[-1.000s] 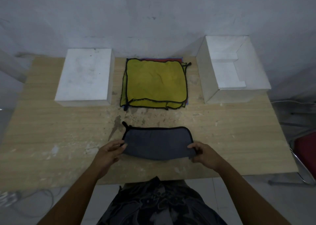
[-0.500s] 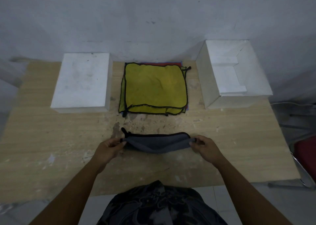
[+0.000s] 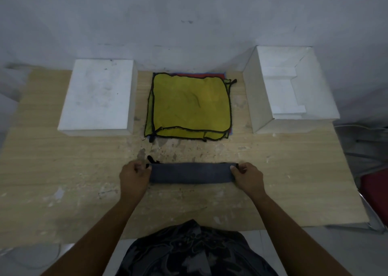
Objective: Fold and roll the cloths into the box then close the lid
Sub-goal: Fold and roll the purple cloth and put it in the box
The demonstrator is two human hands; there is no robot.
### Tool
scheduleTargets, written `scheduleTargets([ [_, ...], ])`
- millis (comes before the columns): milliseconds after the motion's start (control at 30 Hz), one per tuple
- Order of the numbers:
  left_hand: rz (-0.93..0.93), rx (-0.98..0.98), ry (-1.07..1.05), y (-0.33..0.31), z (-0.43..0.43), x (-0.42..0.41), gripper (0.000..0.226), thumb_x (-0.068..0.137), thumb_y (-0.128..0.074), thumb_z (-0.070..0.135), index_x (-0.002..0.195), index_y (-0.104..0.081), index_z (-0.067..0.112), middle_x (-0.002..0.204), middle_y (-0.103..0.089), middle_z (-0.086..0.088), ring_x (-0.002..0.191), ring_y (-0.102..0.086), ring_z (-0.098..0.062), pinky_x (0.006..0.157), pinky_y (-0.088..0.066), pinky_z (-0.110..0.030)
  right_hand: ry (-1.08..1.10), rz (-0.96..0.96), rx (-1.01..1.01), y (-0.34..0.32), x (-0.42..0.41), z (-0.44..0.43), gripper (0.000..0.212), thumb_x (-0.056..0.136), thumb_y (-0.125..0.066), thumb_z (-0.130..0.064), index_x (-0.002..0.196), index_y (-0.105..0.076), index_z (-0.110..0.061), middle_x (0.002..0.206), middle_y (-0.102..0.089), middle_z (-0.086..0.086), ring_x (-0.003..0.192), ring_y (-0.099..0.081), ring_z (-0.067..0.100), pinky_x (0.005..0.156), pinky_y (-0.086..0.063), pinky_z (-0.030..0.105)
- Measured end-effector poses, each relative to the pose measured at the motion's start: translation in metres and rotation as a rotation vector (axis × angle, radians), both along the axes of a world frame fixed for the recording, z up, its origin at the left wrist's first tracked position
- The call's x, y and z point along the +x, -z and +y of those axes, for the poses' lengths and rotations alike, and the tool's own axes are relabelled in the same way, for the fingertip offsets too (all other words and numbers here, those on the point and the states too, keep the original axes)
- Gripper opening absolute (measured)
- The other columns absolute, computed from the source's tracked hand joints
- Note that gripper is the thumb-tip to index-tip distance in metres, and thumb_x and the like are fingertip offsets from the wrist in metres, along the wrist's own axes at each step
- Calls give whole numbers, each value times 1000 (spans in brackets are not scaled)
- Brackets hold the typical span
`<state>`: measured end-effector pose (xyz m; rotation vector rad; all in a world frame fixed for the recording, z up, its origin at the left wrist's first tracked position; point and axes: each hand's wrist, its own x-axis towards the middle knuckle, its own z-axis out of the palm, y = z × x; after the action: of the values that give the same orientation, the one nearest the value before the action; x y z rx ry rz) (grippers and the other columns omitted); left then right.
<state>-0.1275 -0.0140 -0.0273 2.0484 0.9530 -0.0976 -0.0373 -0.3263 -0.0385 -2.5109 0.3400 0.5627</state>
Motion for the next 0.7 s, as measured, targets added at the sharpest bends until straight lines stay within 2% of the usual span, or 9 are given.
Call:
scheduleTargets([
  [67, -55, 95, 117, -4, -15, 6, 18, 88, -65, 17, 100, -62, 5, 97, -63, -16, 89, -59, -29, 75, -47, -37, 95, 54, 56, 5, 1, 1, 33, 85, -67, -40, 93, -63, -8, 83, -63, 6, 81, -61, 27, 70, -48, 30],
  [133, -67, 40, 247, -13, -38, 14, 24, 91, -61, 22, 111, -60, 8, 103, -59, -4, 92, -53, -16, 79, -43, -29, 218, 137, 138, 6, 2, 4, 33, 77, -74, -39, 82, -62, -9, 77, -64, 7, 73, -62, 27, 71, -55, 40],
  [167, -57, -34, 313, -18, -51, 17, 26, 93, -58, 24, 115, -59, 10, 104, -56, 1, 94, -51, -12, 81, -43, -27, 278, 179, 199, 3, 2, 5, 33, 76, -77, -36, 74, -58, -9, 69, -59, 7, 64, -58, 25, 65, -53, 40],
  [233, -22, -180, 439, -24, -78, 27, 26, 96, -52, 29, 118, -57, 15, 107, -57, 5, 96, -52, -10, 85, -47, -28, 363, 266, 349, -2, 2, 5, 36, 78, -77, -26, 68, -48, -7, 58, -44, 8, 49, -41, 21, 50, -39, 35],
  [367, 77, -343, 607, -23, -118, 50, 36, 97, -45, 43, 121, -60, 20, 110, -62, 5, 97, -58, -10, 82, -47, -21, 449, 340, 525, -11, 2, 4, 28, 81, -75, -27, 73, -57, -7, 56, -39, 10, 44, -30, 19, 44, -26, 30],
  [467, 153, -520, 541, -19, -139, 63, 42, 98, -40, 47, 118, -61, 16, 118, -66, -2, 107, -61, -17, 97, -50, -37, 523, 362, 578, -13, 3, 6, 35, 84, -72, -27, 62, -50, -10, 50, -36, 7, 44, -31, 19, 45, -27, 31],
  [500, 190, -580, 493, -18, -143, 66, 43, 98, -40, 45, 120, -60, 14, 121, -65, -4, 110, -61, -19, 101, -48, -39, 573, 387, 616, -12, 3, 7, 28, 84, -71, -22, 66, -55, -8, 52, -42, 8, 45, -36, 19, 47, -30, 32],
  [567, 253, -665, 405, -13, -149, 71, 44, 100, -40, 39, 127, -56, 9, 125, -64, -6, 114, -60, -21, 103, -46, -39, 686, 450, 724, -10, 5, 9, 15, 83, -70, -12, 88, -66, 2, 69, -56, 13, 52, -46, 20, 49, -37, 31],
  [700, 285, -726, 326, -5, -151, 72, 41, 102, -36, 32, 127, -56, 6, 127, -63, -9, 116, -59, -22, 101, -46, -35, 620, 497, 823, -12, 2, 12, 20, 82, -72, -11, 96, -70, 2, 88, -58, 17, 57, -47, 16, 46, -37, 26],
])
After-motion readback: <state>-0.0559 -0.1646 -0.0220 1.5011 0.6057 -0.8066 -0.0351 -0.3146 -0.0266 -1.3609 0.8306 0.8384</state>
